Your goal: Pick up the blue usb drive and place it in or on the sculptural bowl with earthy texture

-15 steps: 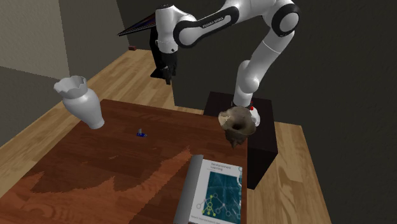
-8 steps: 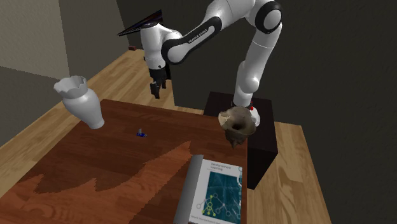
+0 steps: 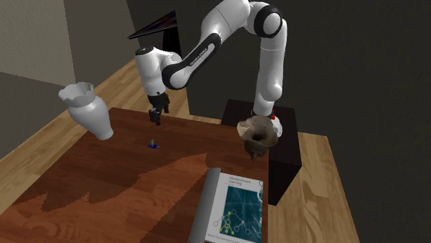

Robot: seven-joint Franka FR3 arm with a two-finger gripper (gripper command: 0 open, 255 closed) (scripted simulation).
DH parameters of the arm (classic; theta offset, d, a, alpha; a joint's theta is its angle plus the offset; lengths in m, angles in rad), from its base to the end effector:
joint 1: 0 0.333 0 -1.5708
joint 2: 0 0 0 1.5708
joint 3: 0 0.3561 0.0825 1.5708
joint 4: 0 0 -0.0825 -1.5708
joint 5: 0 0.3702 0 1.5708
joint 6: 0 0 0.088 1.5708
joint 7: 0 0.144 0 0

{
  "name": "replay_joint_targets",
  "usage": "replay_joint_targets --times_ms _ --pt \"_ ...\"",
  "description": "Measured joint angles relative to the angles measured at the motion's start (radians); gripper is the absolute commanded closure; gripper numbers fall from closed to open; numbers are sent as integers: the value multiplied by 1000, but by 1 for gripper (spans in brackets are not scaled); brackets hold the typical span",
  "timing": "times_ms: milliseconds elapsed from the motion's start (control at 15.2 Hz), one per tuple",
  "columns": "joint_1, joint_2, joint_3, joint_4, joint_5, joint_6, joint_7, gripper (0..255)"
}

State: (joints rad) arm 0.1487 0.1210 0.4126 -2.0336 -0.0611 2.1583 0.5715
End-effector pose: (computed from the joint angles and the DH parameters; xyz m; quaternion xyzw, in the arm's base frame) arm 0.4851 0.2940 0.4032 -0.9999 -0.0101 -0.0069 0.0028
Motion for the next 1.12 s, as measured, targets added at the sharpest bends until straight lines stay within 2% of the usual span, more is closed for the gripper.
replay_joint_targets --times_ms 528,1122 --pt "111 323 -13 276 -141 3 152 0" --pt "135 405 -32 280 -177 74 182 0"
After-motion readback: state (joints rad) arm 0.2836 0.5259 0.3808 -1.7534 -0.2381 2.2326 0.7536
